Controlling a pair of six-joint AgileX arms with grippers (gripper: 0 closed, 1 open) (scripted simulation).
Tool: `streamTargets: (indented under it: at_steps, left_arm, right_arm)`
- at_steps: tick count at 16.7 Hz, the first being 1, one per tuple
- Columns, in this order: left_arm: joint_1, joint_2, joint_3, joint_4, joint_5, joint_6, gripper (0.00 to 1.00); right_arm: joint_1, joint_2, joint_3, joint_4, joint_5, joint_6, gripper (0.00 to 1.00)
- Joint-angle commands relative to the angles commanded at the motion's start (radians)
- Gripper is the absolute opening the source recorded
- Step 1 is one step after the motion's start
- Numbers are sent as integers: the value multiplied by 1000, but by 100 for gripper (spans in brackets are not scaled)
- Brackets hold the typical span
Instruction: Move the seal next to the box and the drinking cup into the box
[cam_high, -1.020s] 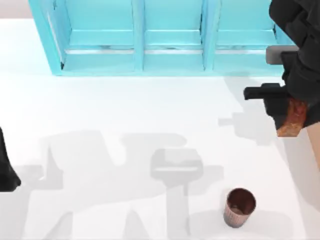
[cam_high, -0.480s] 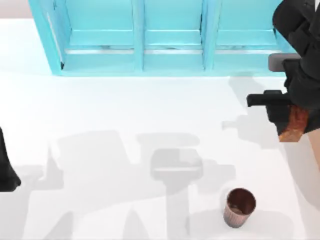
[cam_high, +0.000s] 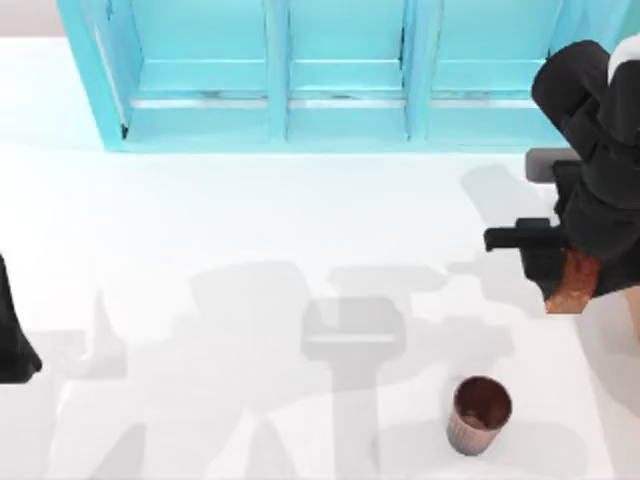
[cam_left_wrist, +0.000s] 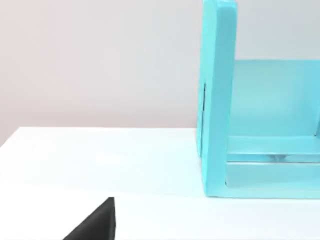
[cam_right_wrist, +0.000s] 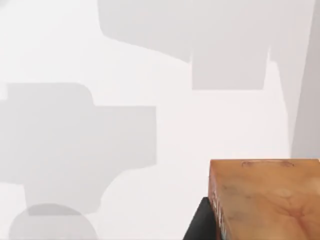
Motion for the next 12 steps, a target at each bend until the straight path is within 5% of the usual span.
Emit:
streamTargets:
  at_steps: [2, 12]
  left_arm:
    - [0, 0, 0, 0, 0, 0, 100]
    - [0, 0, 0, 0, 0, 0, 100]
  right_arm:
    - [0, 0, 0, 0, 0, 0, 0]
    - [0, 0, 0, 0, 0, 0, 75]
